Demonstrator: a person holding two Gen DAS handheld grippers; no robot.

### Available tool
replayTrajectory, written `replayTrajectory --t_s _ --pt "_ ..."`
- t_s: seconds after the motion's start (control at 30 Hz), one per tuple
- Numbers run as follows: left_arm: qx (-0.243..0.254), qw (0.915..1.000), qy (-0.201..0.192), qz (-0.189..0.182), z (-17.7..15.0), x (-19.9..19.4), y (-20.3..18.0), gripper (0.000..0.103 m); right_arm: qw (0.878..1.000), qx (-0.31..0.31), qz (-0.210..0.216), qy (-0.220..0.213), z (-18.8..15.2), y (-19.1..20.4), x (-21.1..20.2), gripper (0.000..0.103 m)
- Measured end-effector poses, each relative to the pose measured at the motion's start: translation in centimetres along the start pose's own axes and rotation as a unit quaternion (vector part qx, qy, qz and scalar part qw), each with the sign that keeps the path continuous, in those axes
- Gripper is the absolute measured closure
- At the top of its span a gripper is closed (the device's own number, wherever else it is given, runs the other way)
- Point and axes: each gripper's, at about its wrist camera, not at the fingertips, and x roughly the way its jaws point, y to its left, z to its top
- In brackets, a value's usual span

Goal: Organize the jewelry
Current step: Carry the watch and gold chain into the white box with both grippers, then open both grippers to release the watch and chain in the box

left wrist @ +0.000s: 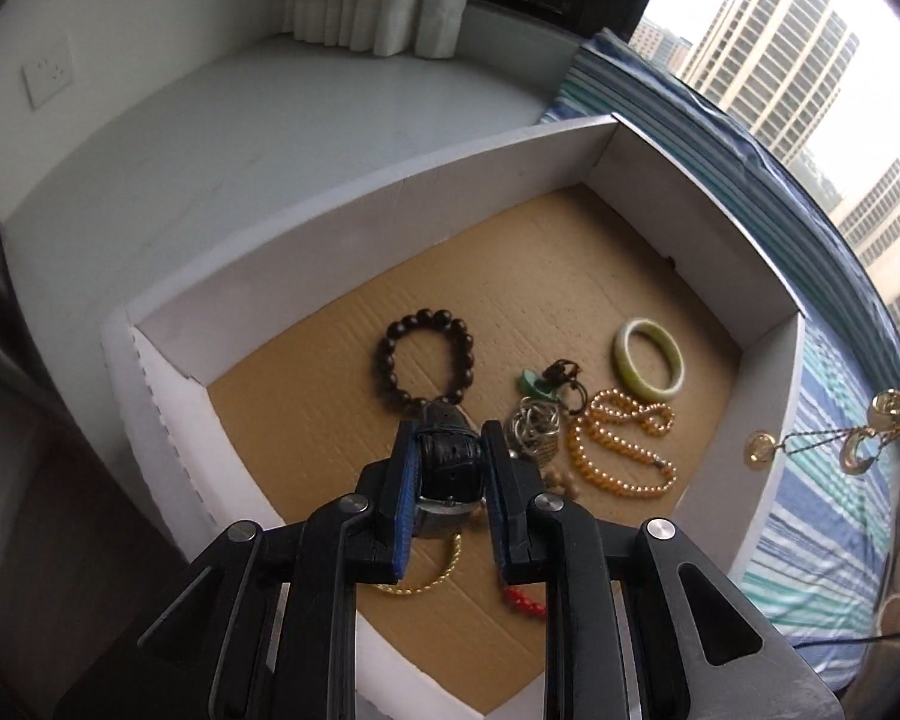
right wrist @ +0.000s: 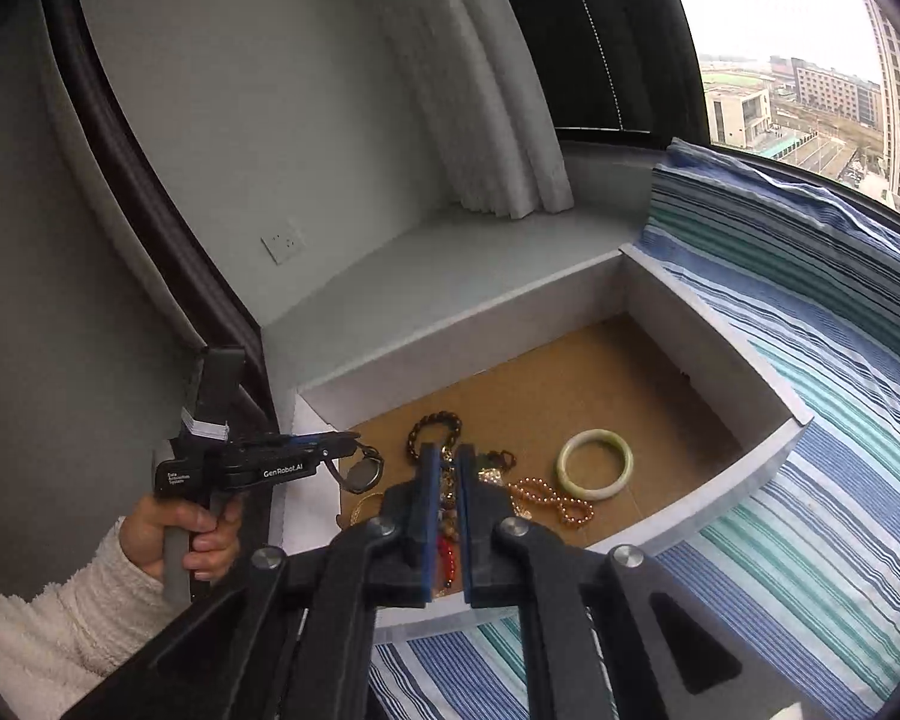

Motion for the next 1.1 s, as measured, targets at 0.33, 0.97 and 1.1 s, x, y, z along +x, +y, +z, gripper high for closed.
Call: replayTrajectory --t_s 0.33,0.97,1.1 --pt "0.018 0.9972 -0.07 0.018 -1.1 -2.1 -0.9 0.037 0.989 0.014 -0.025 0.142 -3.0 1.5 12.3 0.094" --pt "0.011 0.9766 -0.189 0.101 -5.7 -10.8 -4.3 0.001 0.979 -0.064 -0.193 0.007 -4.4 5.8 4.4 0.022" --pt "0.013 0.9727 -0.185 0.14 -6.2 -10.9 -4.3 0.001 0.978 -0.063 -0.196 0.02 -4.6 6.2 5.5 0.022"
